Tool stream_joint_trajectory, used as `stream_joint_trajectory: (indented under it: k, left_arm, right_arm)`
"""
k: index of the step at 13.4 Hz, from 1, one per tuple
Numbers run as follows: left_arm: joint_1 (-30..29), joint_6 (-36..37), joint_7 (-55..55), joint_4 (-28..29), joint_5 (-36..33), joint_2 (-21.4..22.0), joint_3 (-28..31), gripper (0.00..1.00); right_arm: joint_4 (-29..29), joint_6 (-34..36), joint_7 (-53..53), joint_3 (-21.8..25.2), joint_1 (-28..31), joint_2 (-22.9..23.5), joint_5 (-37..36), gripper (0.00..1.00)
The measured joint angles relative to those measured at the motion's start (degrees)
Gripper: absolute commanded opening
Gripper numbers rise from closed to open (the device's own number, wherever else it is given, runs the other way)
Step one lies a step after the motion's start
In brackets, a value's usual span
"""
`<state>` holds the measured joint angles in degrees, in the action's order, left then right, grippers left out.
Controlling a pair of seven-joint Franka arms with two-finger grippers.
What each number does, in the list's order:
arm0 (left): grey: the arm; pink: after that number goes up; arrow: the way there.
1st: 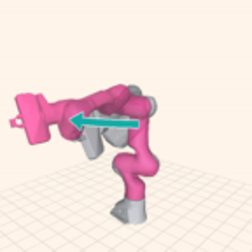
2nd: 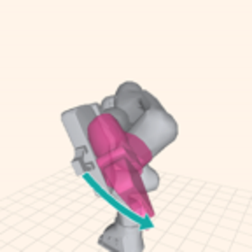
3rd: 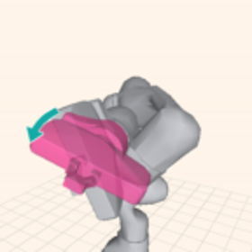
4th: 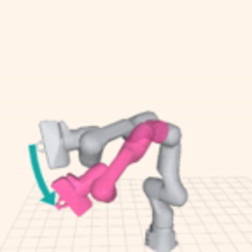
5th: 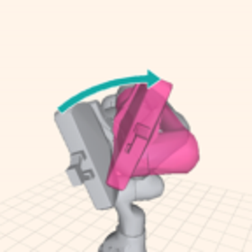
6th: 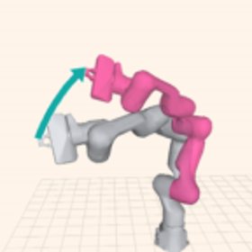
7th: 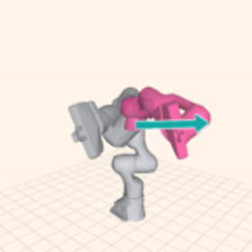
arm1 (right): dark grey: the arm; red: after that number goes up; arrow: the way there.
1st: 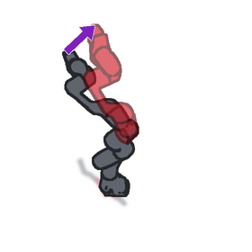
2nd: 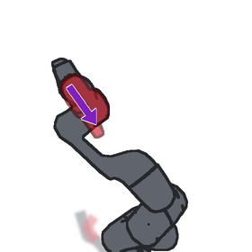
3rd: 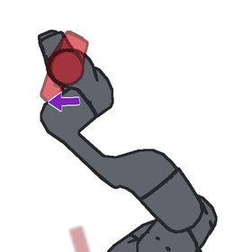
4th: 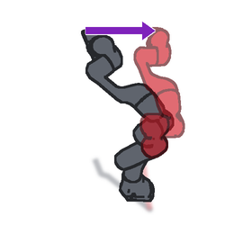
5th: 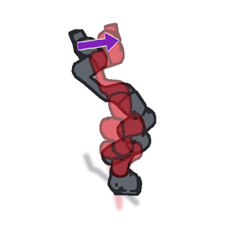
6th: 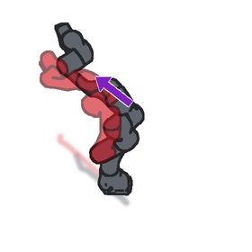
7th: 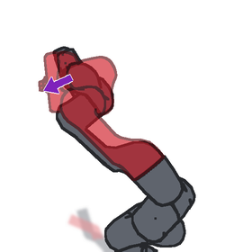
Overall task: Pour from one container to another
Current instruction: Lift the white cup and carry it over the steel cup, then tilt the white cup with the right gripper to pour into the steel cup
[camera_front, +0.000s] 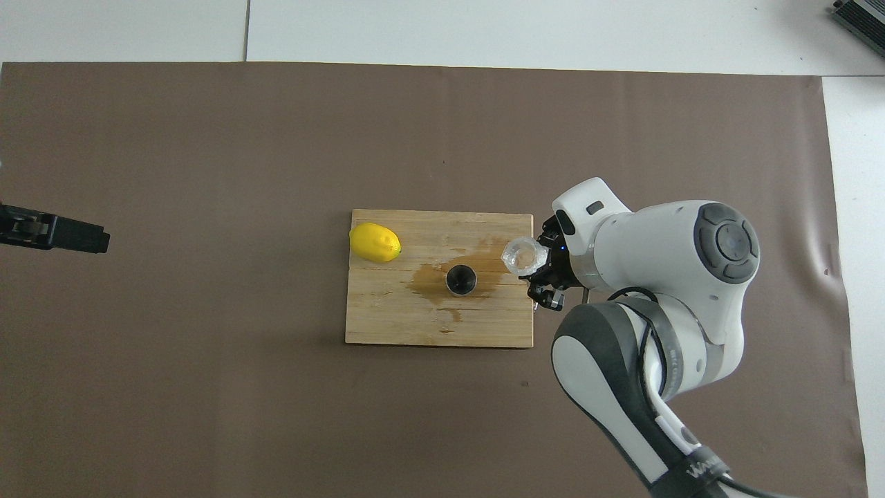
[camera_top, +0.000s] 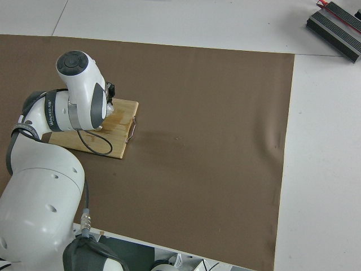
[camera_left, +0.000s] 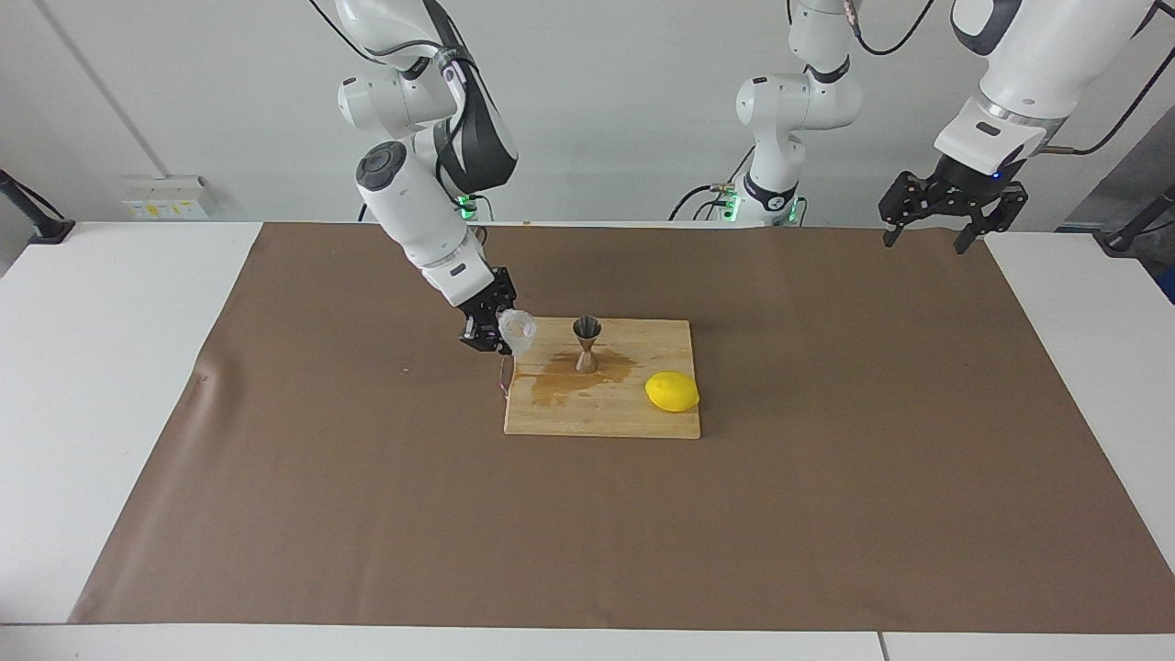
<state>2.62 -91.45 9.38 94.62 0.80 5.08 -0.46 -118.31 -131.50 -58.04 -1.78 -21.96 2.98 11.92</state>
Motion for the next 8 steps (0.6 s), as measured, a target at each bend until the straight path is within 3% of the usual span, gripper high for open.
stream_joint_trajectory:
  k: [8]
  left_arm:
    - [0.0,0.0,0.1,-0.1,0.0,0.0,0.1,1.0]
  right_arm:
    - [2.7,0.0,9.1,0.0,-4.9,1.9,-12.4,0.31]
